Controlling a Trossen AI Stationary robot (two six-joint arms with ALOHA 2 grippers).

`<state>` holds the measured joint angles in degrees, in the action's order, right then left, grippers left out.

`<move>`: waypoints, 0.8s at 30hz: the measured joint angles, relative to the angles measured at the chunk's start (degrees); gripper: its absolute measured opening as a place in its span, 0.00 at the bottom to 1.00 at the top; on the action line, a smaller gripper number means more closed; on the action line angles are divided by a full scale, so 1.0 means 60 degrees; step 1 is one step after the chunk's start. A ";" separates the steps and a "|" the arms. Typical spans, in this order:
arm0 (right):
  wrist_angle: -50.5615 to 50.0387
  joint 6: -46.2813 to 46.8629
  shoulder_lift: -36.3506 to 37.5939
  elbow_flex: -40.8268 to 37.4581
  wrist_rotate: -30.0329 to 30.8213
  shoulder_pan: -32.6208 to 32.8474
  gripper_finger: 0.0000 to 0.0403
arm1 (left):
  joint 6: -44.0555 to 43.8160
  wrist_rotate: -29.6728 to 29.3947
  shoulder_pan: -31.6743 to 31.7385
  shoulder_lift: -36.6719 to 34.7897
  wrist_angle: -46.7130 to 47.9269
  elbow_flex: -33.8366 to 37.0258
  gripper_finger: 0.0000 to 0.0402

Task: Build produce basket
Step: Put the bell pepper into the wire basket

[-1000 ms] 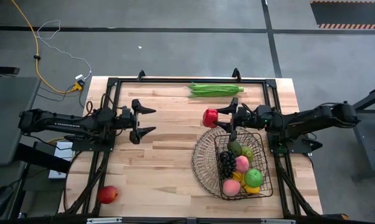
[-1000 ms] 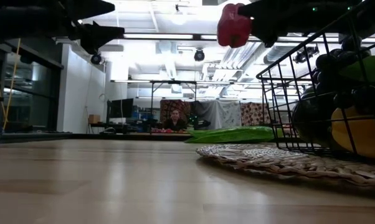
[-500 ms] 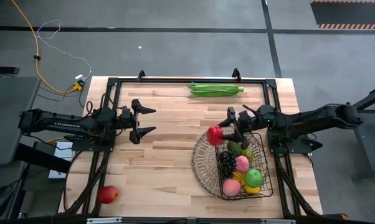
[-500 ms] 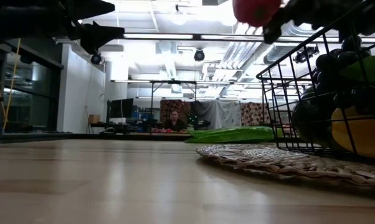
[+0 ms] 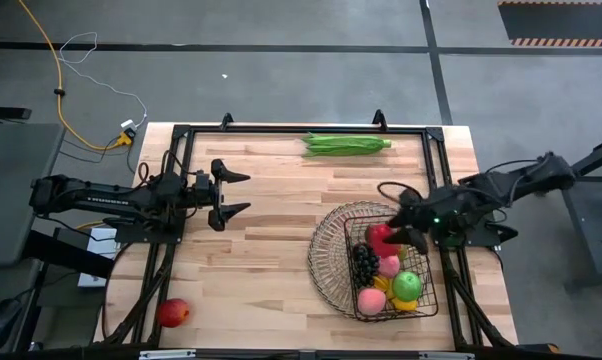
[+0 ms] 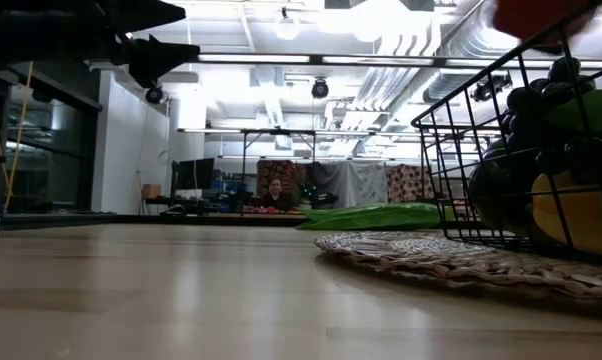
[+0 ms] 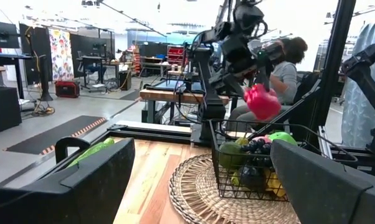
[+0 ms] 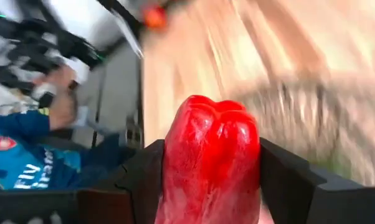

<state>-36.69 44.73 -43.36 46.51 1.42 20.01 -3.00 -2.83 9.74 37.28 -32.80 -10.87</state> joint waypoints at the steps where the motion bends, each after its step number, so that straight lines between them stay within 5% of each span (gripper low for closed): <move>1: -0.0878 0.0885 -0.0142 0.0365 0.0115 0.0281 0.53 | -0.0014 -0.0020 0.0000 0.0000 0.0000 0.0000 0.90; 9: -0.5205 0.5085 -0.1557 0.1904 0.1886 0.1574 0.53 | -0.0150 -0.0178 0.0000 0.0000 0.0056 -0.0004 0.90; 24: -0.5601 0.4966 -0.3353 0.1661 0.1233 0.1548 0.53 | -0.0054 -0.0176 0.0000 0.0000 0.0138 -0.0004 0.90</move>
<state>-70.30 74.53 -63.48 56.48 8.82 29.30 -3.32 -3.89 9.74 37.28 -31.97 -10.90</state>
